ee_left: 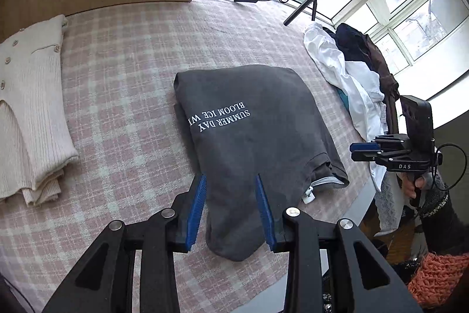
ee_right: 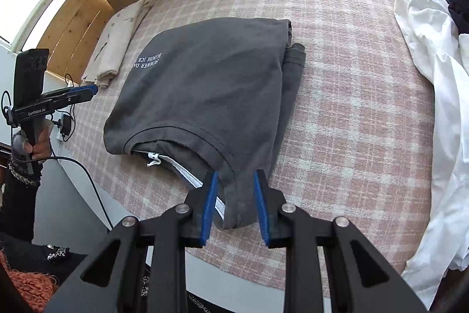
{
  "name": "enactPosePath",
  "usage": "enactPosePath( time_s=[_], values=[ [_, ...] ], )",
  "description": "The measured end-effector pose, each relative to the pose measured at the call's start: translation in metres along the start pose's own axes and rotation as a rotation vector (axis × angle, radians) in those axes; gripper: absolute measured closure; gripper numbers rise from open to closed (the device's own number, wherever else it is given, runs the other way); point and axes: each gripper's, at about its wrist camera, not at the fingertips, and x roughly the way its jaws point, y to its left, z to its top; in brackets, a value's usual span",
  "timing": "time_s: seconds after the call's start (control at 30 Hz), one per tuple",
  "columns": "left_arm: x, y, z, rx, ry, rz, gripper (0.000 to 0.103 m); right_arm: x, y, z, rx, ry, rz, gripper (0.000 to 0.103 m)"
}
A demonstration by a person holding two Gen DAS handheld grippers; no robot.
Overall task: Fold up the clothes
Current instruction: 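Grasp the folded grey bundle at its sides with both tools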
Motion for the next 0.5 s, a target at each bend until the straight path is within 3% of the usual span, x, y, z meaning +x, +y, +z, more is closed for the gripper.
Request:
enactPosePath(
  time_s=[0.17,0.27,0.33,0.43,0.5],
  values=[
    [0.047,-0.007,0.037,0.084,0.001,0.031,0.068,0.022,0.013,0.021,-0.048,-0.053,0.037,0.078],
    [0.094,0.015,0.042,0.090,0.092,0.148,0.072,0.059,0.015,0.013,-0.076,0.057,-0.008,0.078],
    [0.077,0.023,0.044,0.047,0.081,0.131,0.072,0.060,0.017,0.007,-0.098,0.082,-0.016,0.078],
    [0.037,0.030,0.041,-0.005,0.035,0.102,0.069,0.028,0.013,0.005,-0.070,0.028,0.007,0.077],
    [0.016,0.027,0.023,-0.026,0.034,0.061,0.063,0.009,0.007,0.001,-0.046,0.001,0.015,0.066]
  ],
)
